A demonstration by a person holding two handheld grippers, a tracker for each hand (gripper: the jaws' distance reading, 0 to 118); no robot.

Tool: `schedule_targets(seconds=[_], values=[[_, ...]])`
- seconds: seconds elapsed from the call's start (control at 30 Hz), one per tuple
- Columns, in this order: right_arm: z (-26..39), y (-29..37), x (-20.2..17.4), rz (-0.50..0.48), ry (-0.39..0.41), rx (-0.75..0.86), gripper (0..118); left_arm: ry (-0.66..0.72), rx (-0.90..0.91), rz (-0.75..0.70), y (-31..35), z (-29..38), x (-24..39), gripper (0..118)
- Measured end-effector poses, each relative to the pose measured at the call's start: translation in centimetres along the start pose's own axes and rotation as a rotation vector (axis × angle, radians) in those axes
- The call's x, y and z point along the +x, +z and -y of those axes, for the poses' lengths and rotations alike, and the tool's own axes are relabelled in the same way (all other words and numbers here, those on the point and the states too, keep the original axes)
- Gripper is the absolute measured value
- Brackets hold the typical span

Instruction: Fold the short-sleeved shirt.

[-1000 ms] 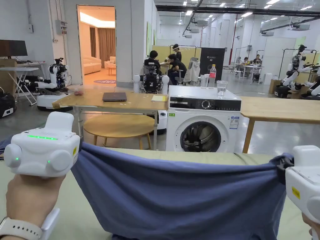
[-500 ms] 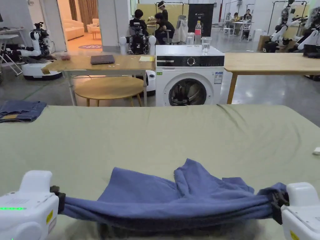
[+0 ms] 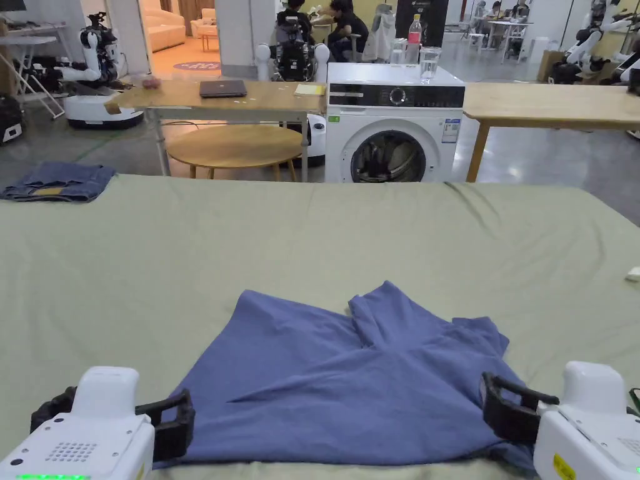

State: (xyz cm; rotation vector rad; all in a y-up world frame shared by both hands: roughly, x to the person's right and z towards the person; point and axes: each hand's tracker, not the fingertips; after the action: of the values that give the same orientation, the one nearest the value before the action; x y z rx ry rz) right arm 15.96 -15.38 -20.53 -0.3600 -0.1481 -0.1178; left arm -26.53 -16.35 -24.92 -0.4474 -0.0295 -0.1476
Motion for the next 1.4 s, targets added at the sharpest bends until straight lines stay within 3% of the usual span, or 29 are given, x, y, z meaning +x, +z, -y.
schedule_targets(seconds=[0.03, 0.07, 0.1, 0.13, 0.17, 0.2, 0.23, 0.3, 0.63, 0.67, 0.7, 0.73, 0.77, 0.8, 0.83, 0.97, 1.03, 1.1, 1.17, 1.4], values=[[-0.5, 0.4, -1.0, -0.003, 0.023, 0.001, 106, 0.005, -0.006, 0.007, 0.1, -0.2, 0.2, 105], [-0.5, 0.6, -1.8, -0.002, 0.045, -0.007, 84, 0.021, -0.010, 0.027, 0.2, -0.3, 0.3, 97], [-0.7, 1.0, -2.5, -0.007, 0.052, 0.002, 46, 0.048, -0.021, 0.072, 0.3, -0.5, 0.3, 75], [-0.8, 1.5, -3.0, -0.011, 0.055, 0.038, 31, 0.054, -0.029, 0.083, 0.2, -0.3, 0.5, 52], [-0.8, 1.8, -3.5, 0.022, 0.065, 0.075, 16, 0.046, -0.036, 0.069, 0.2, -0.4, 0.6, 36], [-0.5, 1.7, -4.0, 0.053, 0.077, 0.087, 16, 0.039, -0.057, 0.072, 0.1, -0.4, 0.5, 36], [-0.4, 1.8, -4.3, 0.063, 0.092, 0.101, 0, 0.038, -0.093, 0.087, -0.2, -0.4, 0.3, 2], [-0.5, 1.3, -4.4, -0.025, 0.087, 0.040, 0, 0.048, -0.092, 0.095, -0.2, 0.0, -0.4, 0], [0.6, -1.2, -5.1, -0.025, 0.077, -0.025, 0, 0.214, -0.245, -0.044, -3.0, 0.8, -8.5, 0], [0.7, -1.5, -5.1, -0.028, 0.066, -0.028, 0, 0.224, -0.260, -0.027, -3.2, 0.8, -9.0, 5], [0.8, -1.6, -5.1, -0.030, 0.061, -0.031, 0, 0.244, -0.274, -0.023, -3.7, 1.0, -9.5, 25], [0.8, -1.8, -5.2, -0.029, 0.061, -0.035, 0, 0.258, -0.279, -0.018, -4.2, 1.2, -9.8, 55], [0.9, -2.1, -5.3, -0.025, 0.065, -0.040, 0, 0.267, -0.310, 0.006, -4.9, 1.4, -9.8, 95], [0.9, -2.4, -5.4, -0.019, 0.069, -0.044, 0, 0.266, -0.341, 0.028, -5.2, 1.4, -9.4, 110], [0.9, -2.6, -5.4, -0.016, 0.069, -0.047, 0, 0.249, -0.363, 0.049, -5.7, 1.7, -9.0, 112], [0.8, -3.1, -5.3, -0.011, 0.063, -0.058, 0, 0.175, -0.439, 0.092, -7.5, 3.3, -7.0, 112], [0.7, -3.2, -5.2, -0.008, 0.067, -0.062, 0, 0.155, -0.460, 0.086, -8.4, 4.3, -6.0, 100], [0.6, -3.5, -5.1, 0.006, 0.074, -0.070, 0, 0.154, -0.504, 0.113, -9.6, 5.2, -5.8, 28], [0.4, -3.9, -4.8, 0.017, 0.077, -0.099, 0, 0.146, -0.526, 0.115, -10.1, 5.6, -5.3, 7], [-1.0, -7.7, -2.5, 0.045, 0.163, -0.180, 0, 0.138, -0.451, 0.102, -8.8, 4.6, -5.6, 2]])
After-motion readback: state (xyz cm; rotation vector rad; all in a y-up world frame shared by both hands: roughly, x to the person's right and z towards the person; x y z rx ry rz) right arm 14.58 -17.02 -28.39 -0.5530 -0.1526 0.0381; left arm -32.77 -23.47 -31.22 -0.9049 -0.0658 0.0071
